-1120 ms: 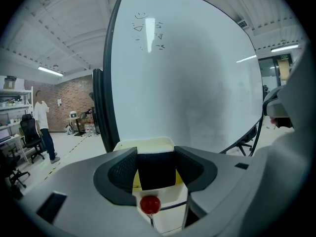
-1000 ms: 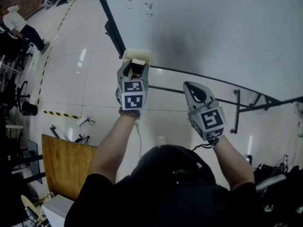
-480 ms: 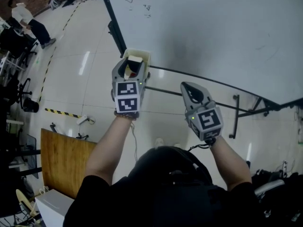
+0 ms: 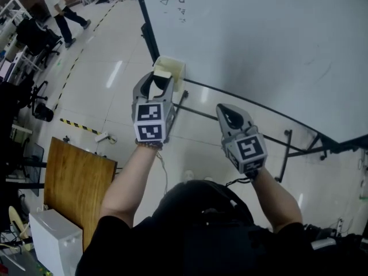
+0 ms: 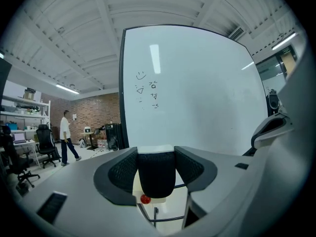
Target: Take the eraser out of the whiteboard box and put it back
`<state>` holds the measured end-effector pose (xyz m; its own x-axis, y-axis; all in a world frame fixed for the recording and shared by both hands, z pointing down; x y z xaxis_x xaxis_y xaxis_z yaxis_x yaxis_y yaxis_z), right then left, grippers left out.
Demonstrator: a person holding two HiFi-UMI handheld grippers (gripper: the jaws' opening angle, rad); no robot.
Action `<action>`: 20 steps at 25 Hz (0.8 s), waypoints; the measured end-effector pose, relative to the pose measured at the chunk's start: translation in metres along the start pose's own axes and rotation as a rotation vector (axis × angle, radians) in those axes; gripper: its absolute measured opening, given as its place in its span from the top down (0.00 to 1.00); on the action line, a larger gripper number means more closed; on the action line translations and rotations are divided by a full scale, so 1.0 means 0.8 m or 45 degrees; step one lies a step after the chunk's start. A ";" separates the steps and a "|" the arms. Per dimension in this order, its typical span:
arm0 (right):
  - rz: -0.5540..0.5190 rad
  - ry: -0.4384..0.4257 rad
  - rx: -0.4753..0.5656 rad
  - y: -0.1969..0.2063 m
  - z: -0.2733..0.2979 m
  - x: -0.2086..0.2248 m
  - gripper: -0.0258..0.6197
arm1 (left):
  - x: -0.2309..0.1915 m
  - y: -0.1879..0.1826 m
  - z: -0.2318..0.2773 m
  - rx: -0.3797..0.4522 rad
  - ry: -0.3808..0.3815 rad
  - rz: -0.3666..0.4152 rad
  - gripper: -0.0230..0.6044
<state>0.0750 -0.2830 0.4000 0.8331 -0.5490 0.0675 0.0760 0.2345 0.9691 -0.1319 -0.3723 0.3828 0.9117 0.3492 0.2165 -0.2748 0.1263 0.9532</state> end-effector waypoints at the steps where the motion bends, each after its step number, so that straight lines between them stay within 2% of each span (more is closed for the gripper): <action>1: -0.001 -0.014 0.003 0.000 -0.004 0.000 0.93 | 0.002 -0.003 -0.006 0.004 -0.015 -0.001 0.60; 10: 0.002 -0.130 0.034 0.004 -0.028 0.004 0.93 | 0.021 -0.031 -0.045 0.042 -0.120 0.013 0.60; 16: 0.013 -0.167 0.012 0.013 -0.022 0.005 0.93 | 0.016 -0.048 -0.046 0.080 -0.142 0.017 0.60; 20: 0.014 -0.144 0.022 0.007 -0.005 0.009 0.93 | -0.001 -0.054 -0.028 0.106 -0.133 0.017 0.60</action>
<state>0.0836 -0.2828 0.4048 0.7664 -0.6339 0.1035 0.0572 0.2280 0.9720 -0.1273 -0.3570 0.3366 0.9363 0.2509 0.2457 -0.2643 0.0430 0.9635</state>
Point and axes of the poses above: the fingertips, and each gripper's own axes: z forward along the fingers, x to its right, y out of its underside, the point moved 6 cm from there along -z, backward along the fingers, and after that the axes turned 8 degrees about z, right-handed, at the moved point
